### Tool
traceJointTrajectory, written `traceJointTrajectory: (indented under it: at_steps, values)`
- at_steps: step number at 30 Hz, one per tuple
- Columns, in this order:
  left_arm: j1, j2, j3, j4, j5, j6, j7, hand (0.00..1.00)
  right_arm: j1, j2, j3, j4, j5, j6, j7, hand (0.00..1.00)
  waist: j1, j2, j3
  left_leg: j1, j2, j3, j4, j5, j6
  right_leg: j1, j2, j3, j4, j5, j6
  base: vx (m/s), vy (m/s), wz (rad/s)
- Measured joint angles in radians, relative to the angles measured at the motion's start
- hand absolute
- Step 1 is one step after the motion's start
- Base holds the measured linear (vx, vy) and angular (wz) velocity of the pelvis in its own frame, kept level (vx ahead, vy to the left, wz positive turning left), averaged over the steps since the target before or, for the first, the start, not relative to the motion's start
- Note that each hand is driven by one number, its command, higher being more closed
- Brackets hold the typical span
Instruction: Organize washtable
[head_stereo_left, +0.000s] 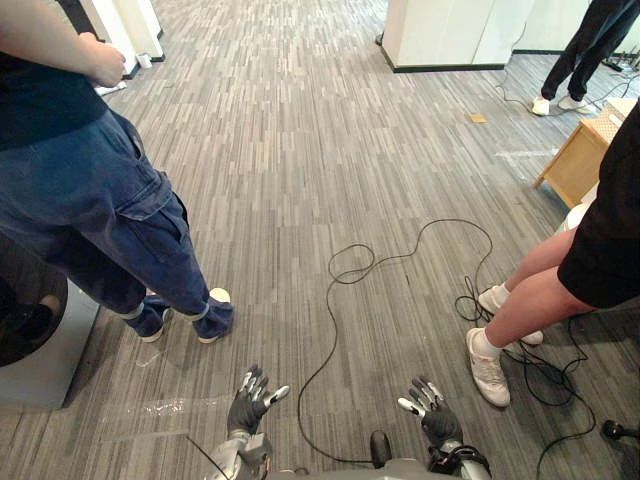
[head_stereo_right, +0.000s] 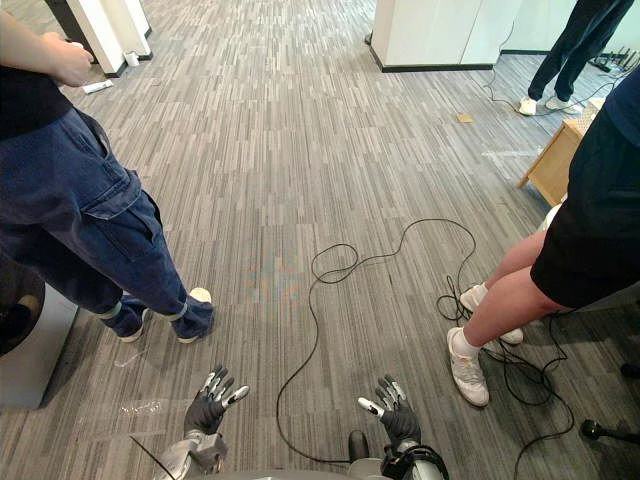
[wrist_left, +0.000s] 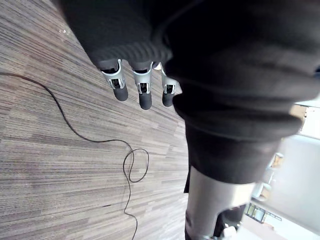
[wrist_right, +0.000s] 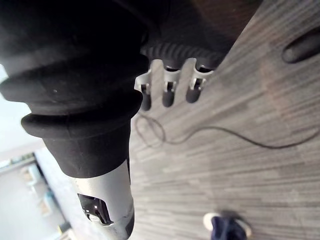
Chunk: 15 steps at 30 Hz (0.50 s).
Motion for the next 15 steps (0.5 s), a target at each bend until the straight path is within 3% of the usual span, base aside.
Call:
traceJointTrajectory:
  at_steps: [11, 12, 15]
  values:
    - [0.006, 0.013, -0.036, 0.025, -0.010, 0.000, 0.001, 0.00, -0.011, 0.011, 0.001, 0.054, -0.029, 0.000, -0.006, 0.00, 0.004, -0.013, -0.016, 0.015, -0.006, -0.025, 0.000, 0.003, 0.005, 0.023, -0.006, -0.032, -0.005, 0.000, 0.000, 0.01, -0.014, 0.03]
    - [0.013, -0.017, -0.036, 0.046, -0.009, 0.001, 0.002, 0.00, -0.028, 0.010, 0.011, 0.078, -0.035, 0.000, -0.019, 0.00, 0.004, -0.025, -0.066, 0.011, 0.000, -0.027, -0.081, 0.055, 0.006, 0.004, 0.003, -0.052, -0.062, 0.056, 0.002, -0.03, -0.025, 0.02]
    - [0.014, -0.017, -0.036, 0.046, -0.009, 0.001, 0.002, 0.00, -0.027, 0.010, 0.011, 0.078, -0.035, 0.000, -0.019, 0.00, 0.004, -0.026, -0.065, 0.009, 0.000, -0.028, -0.080, 0.055, 0.006, 0.010, 0.003, -0.052, -0.062, 0.056, 0.001, 0.00, 0.000, 0.00]
